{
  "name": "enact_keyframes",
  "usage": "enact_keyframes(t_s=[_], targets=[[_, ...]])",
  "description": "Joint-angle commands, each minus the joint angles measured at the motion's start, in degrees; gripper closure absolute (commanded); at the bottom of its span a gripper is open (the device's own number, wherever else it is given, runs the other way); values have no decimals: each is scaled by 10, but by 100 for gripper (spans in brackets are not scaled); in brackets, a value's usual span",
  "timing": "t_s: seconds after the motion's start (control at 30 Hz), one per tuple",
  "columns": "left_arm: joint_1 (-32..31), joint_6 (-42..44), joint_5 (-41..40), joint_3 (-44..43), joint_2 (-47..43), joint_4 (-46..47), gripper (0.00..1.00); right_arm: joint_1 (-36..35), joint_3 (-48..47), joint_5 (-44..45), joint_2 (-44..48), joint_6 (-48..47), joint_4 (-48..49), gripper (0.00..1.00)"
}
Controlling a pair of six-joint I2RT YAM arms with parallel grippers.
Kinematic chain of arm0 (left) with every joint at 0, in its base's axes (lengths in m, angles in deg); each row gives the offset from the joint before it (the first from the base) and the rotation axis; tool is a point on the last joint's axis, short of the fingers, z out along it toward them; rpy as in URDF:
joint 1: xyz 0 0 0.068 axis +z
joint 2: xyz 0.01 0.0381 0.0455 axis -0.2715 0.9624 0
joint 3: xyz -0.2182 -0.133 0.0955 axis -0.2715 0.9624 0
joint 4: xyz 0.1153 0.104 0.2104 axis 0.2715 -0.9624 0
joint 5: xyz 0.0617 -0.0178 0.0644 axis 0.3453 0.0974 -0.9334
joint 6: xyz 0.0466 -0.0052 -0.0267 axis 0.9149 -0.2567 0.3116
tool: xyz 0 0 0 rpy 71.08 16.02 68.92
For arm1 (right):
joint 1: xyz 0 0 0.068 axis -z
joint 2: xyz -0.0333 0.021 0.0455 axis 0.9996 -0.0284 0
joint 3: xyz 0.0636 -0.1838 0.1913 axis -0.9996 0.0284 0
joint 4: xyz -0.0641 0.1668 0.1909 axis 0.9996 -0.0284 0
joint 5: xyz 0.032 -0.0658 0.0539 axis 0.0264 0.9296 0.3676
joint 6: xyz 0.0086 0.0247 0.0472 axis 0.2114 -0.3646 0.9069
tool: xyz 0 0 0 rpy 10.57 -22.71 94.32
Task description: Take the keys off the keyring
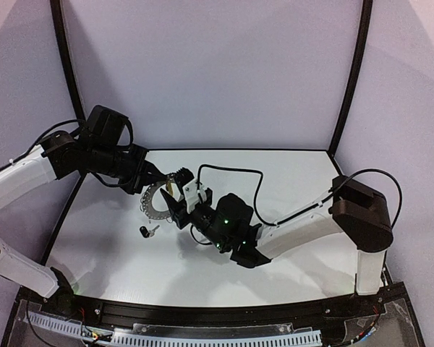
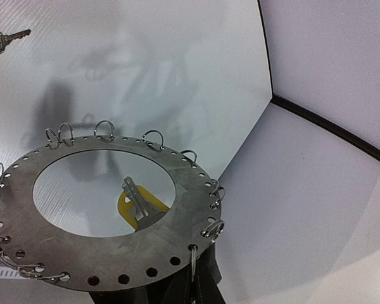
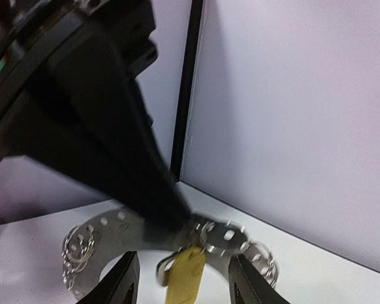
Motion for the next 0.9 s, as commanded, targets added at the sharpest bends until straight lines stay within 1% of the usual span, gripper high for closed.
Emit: enact_keyframes(t_s=[0.0, 0.07, 0.17, 0.33, 0.5, 0.6, 0.77, 0.87], targets=[[1, 10, 8, 3, -8, 17, 99, 9, -27, 16, -13, -16, 31, 51], [1, 10, 11, 2, -6, 19, 99, 10, -34, 16, -13, -20, 25, 55], [1, 10, 13, 2, -5, 22, 99, 11, -43, 18, -16, -23, 11, 57], [1, 10, 13, 1, -5, 25, 99, 10, -43, 31, -21, -15, 5, 57], [1, 8, -2, 1, -9, 21, 99, 7, -14, 41, -11, 16, 6, 57], [1, 3, -7, 2, -9, 20, 99, -6, -13, 54, -13, -7, 13, 57], [1, 1, -5, 4, -10, 26, 99, -8, -14, 57, -17, -5, 21, 57], [1, 0, -7, 6, -12, 25, 99, -8, -24, 57, -21, -6, 19, 60]])
